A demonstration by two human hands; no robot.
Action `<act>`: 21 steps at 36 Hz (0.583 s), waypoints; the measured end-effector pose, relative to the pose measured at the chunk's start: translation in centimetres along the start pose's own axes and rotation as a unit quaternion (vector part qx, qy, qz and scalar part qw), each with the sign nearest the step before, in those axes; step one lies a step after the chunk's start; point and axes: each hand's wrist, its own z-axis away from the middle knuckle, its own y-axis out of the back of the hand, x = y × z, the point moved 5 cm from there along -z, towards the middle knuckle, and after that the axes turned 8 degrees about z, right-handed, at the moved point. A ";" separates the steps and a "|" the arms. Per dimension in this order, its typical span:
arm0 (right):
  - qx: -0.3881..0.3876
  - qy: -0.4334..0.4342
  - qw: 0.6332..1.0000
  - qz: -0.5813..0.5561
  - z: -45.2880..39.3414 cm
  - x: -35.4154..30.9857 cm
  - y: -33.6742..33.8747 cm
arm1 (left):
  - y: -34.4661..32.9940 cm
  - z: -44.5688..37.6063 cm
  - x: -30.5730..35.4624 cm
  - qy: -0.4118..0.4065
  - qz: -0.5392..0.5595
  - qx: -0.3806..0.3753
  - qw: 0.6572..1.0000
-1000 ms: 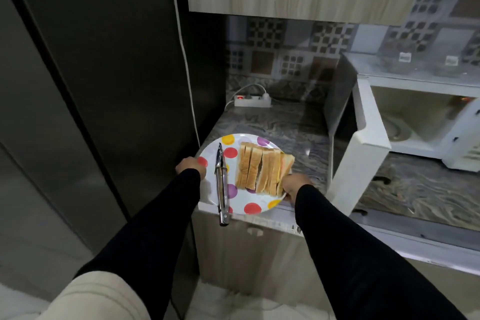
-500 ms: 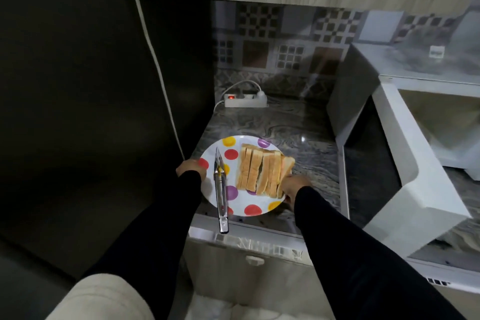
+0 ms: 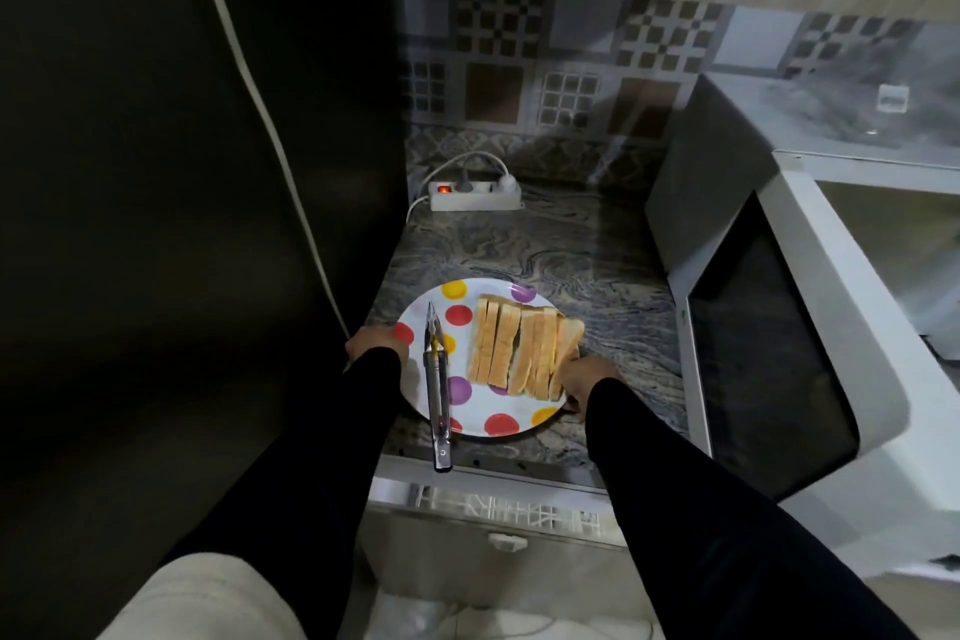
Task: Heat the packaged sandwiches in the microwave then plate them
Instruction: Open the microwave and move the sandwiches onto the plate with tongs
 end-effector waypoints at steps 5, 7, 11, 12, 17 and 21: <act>-0.005 0.009 1.000 0.028 -0.3 -0.4 0.2 | 0.0 -0.6 0.4 -0.018 -0.007 0.006 1.000; -0.010 0.006 0.999 0.038 -0.3 -0.4 0.3 | -0.2 -0.8 0.4 -0.020 -0.006 0.008 1.000; -0.002 0.004 0.999 0.046 -0.3 -0.3 0.1 | -0.7 -1.3 0.0 -0.019 0.028 0.018 0.999; -0.001 0.005 0.999 0.051 -0.3 -0.3 0.2 | -0.7 -1.3 0.0 -0.018 0.036 0.018 0.999; 0.008 0.010 0.995 0.099 0.5 -0.6 0.4 | -0.7 -1.5 0.0 -0.008 0.059 0.021 0.998; 0.039 0.026 0.989 0.143 1.1 -0.4 1.3 | -0.3 -1.3 0.0 0.018 0.095 0.026 0.995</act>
